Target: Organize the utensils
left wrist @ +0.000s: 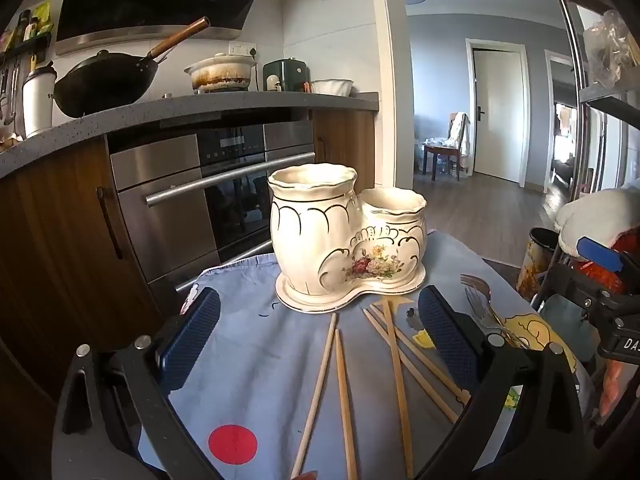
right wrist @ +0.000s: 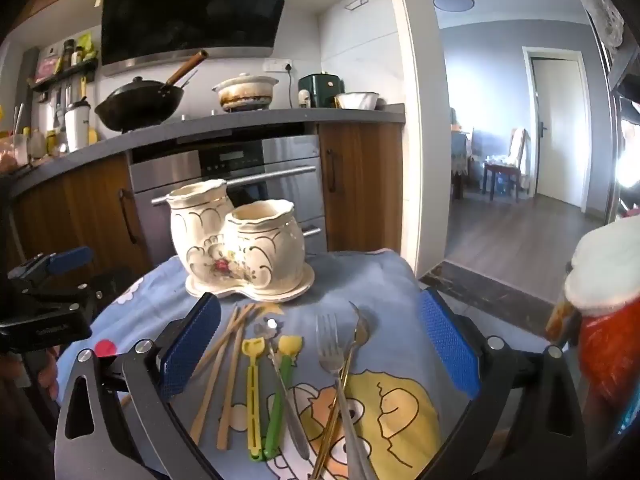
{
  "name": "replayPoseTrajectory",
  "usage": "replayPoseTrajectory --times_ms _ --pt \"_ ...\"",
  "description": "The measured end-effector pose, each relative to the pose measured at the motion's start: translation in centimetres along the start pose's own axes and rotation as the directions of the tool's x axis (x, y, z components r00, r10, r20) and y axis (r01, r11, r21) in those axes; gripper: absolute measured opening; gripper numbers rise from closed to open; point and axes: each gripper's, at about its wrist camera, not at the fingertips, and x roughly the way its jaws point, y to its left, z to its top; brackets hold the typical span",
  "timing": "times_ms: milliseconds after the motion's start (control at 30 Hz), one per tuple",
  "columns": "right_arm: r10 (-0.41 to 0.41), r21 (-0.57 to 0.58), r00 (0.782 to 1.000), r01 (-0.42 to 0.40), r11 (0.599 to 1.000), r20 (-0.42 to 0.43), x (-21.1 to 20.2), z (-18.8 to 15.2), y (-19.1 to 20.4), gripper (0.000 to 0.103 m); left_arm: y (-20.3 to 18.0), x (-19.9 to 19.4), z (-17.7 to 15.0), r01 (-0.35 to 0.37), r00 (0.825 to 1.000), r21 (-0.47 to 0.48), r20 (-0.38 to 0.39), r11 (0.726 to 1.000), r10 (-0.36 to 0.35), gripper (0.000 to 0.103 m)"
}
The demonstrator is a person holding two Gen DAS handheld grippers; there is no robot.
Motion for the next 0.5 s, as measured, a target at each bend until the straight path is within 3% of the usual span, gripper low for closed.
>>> replayPoseTrajectory --times_ms 500 --pt "-0.002 -0.010 1.000 0.002 1.000 0.007 -0.18 0.17 -0.08 0.098 -0.26 -0.39 0.31 -0.006 1.000 0.019 0.007 1.000 0.006 0.098"
